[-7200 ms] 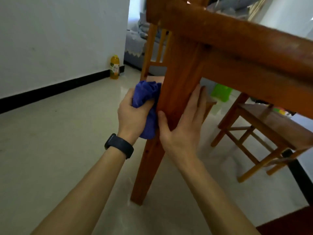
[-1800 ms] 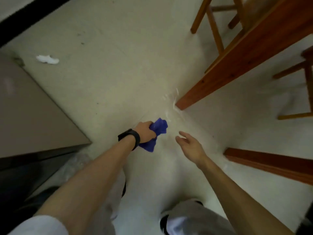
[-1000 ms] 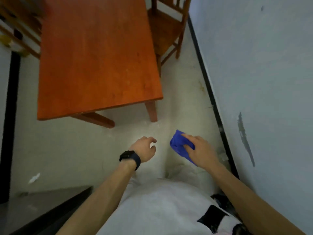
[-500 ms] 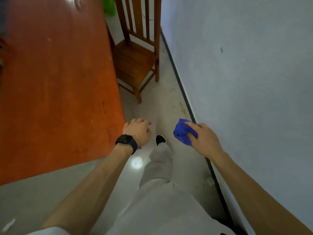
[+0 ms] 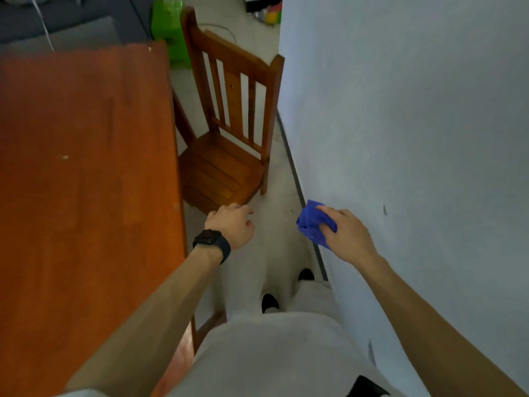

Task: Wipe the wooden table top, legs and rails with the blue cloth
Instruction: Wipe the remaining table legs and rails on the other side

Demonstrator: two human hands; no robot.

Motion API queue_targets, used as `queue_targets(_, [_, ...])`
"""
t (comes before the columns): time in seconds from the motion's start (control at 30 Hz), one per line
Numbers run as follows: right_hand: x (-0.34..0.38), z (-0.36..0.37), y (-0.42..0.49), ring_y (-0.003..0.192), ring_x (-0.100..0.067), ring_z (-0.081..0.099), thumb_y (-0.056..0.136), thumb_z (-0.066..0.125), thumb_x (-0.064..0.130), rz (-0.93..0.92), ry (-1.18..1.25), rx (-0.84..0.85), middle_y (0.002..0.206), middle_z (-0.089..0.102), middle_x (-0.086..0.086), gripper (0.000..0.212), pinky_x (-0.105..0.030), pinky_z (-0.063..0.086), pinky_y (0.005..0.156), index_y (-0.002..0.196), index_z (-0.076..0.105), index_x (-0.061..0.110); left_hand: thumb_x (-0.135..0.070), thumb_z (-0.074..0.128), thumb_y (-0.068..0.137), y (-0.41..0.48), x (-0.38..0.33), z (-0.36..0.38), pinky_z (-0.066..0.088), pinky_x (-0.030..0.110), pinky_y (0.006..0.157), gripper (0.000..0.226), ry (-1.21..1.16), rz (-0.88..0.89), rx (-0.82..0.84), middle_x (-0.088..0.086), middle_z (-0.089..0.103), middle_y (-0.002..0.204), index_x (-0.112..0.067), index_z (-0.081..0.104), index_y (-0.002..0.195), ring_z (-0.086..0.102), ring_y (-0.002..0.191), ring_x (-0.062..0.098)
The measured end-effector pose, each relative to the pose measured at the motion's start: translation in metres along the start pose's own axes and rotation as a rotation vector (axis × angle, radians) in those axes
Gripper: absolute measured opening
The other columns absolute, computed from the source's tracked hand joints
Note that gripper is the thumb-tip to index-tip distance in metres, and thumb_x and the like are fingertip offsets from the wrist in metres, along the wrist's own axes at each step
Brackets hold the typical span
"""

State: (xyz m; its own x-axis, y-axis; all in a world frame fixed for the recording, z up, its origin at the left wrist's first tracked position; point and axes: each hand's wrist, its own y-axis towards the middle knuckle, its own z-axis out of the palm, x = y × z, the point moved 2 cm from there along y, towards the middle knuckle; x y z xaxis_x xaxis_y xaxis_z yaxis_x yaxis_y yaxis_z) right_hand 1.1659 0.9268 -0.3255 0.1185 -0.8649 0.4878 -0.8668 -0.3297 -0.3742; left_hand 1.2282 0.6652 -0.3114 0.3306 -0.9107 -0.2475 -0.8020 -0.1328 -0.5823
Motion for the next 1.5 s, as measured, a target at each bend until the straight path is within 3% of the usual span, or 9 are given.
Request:
queue_targets(0.4, [0.080,-0.108,0.311,0.105,-0.025,0.058,0.099,0.049,0.032,-0.145,-0.048,-0.067,0.122,0.057,-0.008,0.041,-0.030,0.043,0.084,0.140,0.047,0.031,-0.041,0.037,0.101,0.218,0.028,-0.189,0.039,0.049,0.105,0.041,-0.161,-0.123,-0.242,0.000,0.053,0.137,-0.030,0.047,0.139,0.050,0.124,0.026])
queue_targets(0.6, [0.108,-0.098,0.399,0.101,-0.027,0.059,0.095,0.050,0.028,-0.190,-0.129,0.107,0.116,0.057,-0.006,0.041,-0.040,0.051,0.084,0.136,0.048,0.034,-0.042,0.035,0.100,0.260,0.058,-0.211,0.043,0.049,0.100,0.041,-0.258,-0.234,-0.210,0.003,0.055,0.134,-0.030,0.049,0.136,0.052,0.118,0.028])
queue_targets(0.73, [0.117,-0.099,0.446,0.095,-0.019,0.058,0.086,0.058,0.023,-0.221,-0.232,0.314,0.107,0.055,0.005,0.067,-0.039,0.052,0.081,0.146,0.031,0.039,-0.047,0.034,0.099,0.288,0.061,-0.228,0.047,0.049,0.095,0.044,-0.299,-0.227,-0.203,0.004,0.057,0.128,-0.028,0.051,0.136,0.055,0.113,0.027])
queue_targets(0.93, [0.137,-0.083,0.497,0.095,-0.017,0.059,0.076,0.065,0.028,-0.363,-0.611,0.637,0.105,0.055,0.009,0.039,-0.028,0.048,0.078,0.113,0.053,0.032,-0.074,0.013,0.092,0.316,0.046,-0.262,0.043,0.052,0.099,0.075,-0.578,-0.337,-0.357,0.002,0.058,0.133,-0.027,0.040,0.144,0.056,0.118,0.028])
queue_targets(1.03, [0.152,-0.081,0.524,0.113,-0.030,0.055,0.088,0.061,0.024,-0.398,-0.548,0.800,0.124,0.055,-0.004,0.044,-0.044,0.048,0.096,0.130,0.051,0.029,-0.085,0.017,0.084,0.329,0.029,-0.270,0.045,0.050,0.098,0.086,-0.703,-0.401,-0.374,-0.002,0.061,0.129,-0.029,0.025,0.150,0.060,0.115,0.027])
queue_targets(1.2, [0.246,-0.109,0.596,0.110,-0.016,0.054,0.094,0.048,0.008,-0.404,-0.164,0.586,0.123,0.056,0.001,0.048,-0.030,0.041,0.092,0.135,0.049,0.034,-0.064,0.051,0.084,0.355,-0.007,-0.261,0.059,0.045,0.076,0.084,-1.020,-0.498,-0.360,-0.005,0.064,0.094,-0.037,0.007,0.150,0.067,0.081,0.018])
queue_targets(1.3, [0.297,-0.109,0.613,0.110,-0.011,0.058,0.099,0.050,0.026,-0.419,0.134,0.650,0.119,0.062,0.006,0.030,-0.034,0.044,0.100,0.127,0.056,0.035,-0.053,0.059,0.083,0.363,-0.016,-0.264,0.058,0.046,0.076,0.095,-0.999,-0.607,-0.353,-0.002,0.058,0.094,-0.044,-0.009,0.149,0.064,0.081,0.021])
queue_targets(1.4, [0.333,-0.100,0.605,0.121,-0.009,0.049,0.093,0.053,0.056,-0.505,0.116,0.697,0.136,0.052,0.012,0.054,-0.027,0.038,0.102,0.143,0.043,0.040,-0.054,0.065,0.077,0.365,-0.014,-0.270,0.056,0.048,0.078,0.113,-0.924,-0.630,-0.285,-0.004,0.057,0.095,-0.040,-0.023,0.147,0.064,0.083,0.024])
queue_targets(1.5, [0.340,-0.091,0.594,0.131,-0.014,0.043,0.096,0.054,0.050,-0.596,0.032,0.665,0.148,0.044,0.009,0.062,-0.022,0.031,0.097,0.151,0.030,0.037,-0.055,0.066,0.076,0.360,-0.009,-0.270,0.054,0.048,0.082,0.116,-0.844,-0.624,-0.263,-0.008,0.055,0.084,-0.032,-0.021,0.150,0.063,0.082,0.023])
